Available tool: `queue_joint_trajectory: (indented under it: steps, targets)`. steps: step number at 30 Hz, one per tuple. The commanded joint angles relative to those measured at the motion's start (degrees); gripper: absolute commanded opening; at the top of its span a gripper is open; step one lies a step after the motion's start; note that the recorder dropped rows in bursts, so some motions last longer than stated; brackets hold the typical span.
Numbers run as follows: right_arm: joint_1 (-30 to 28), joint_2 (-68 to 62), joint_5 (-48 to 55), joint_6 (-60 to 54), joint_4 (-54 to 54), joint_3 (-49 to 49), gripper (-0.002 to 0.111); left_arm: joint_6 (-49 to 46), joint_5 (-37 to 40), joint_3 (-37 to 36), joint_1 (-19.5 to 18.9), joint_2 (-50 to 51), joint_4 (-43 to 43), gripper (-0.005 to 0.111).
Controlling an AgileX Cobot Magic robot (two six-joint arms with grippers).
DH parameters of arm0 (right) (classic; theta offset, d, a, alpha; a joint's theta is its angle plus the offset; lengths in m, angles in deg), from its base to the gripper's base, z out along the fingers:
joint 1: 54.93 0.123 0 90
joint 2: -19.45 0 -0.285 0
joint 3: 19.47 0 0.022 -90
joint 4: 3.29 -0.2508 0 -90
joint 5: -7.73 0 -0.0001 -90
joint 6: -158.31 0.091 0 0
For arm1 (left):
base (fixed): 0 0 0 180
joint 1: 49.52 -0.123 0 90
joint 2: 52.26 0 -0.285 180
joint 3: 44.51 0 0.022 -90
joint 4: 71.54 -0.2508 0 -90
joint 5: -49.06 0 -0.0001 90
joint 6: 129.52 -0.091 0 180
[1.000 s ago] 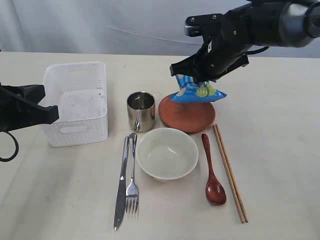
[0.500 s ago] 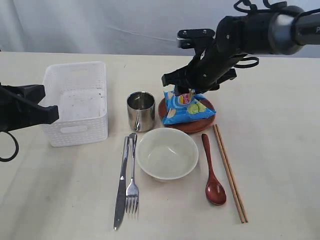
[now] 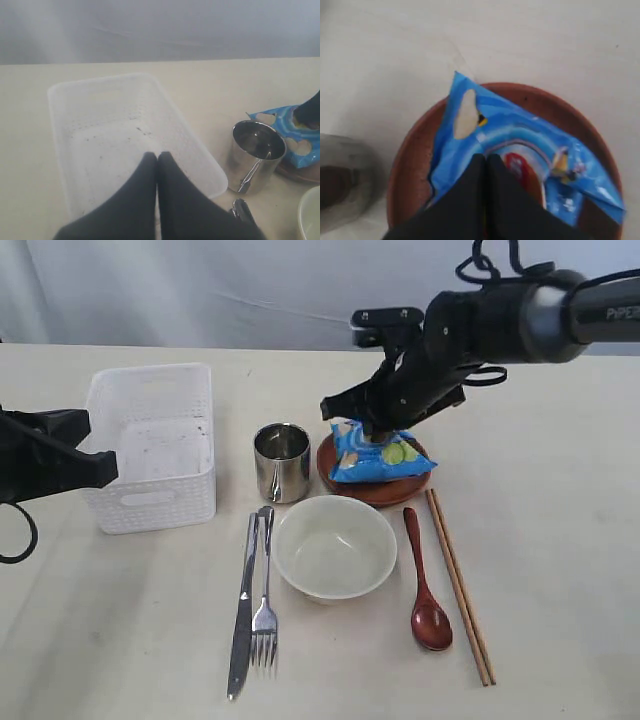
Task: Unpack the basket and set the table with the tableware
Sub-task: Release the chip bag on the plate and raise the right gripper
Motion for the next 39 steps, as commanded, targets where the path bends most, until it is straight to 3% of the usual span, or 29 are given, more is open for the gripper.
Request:
queue_joint_trajectory:
  steps: [1, 10, 15, 39]
  targets:
    - [-0.1, -3.1, 0.4, -0.7, 0.5, 0.1, 0.000, 0.4, -0.2, -0.3, -0.1, -0.3, 0.7, 0.000]
    - [-0.1, 6.6, 1.5, -0.8, 0.5, 0.2, 0.000, 0.4, -0.2, -0.3, -0.1, -0.3, 0.7, 0.000]
    - [-0.5, 9.2, 3.1, 0.2, 5.7, 0.2, 0.000, 0.4, -0.2, -0.3, -0.1, -0.3, 0.7, 0.000]
    - [-3.3, -1.8, 2.0, 0.6, 2.4, 0.2, 0.000, 0.4, -0.2, -0.3, -0.1, -0.3, 0.7, 0.000]
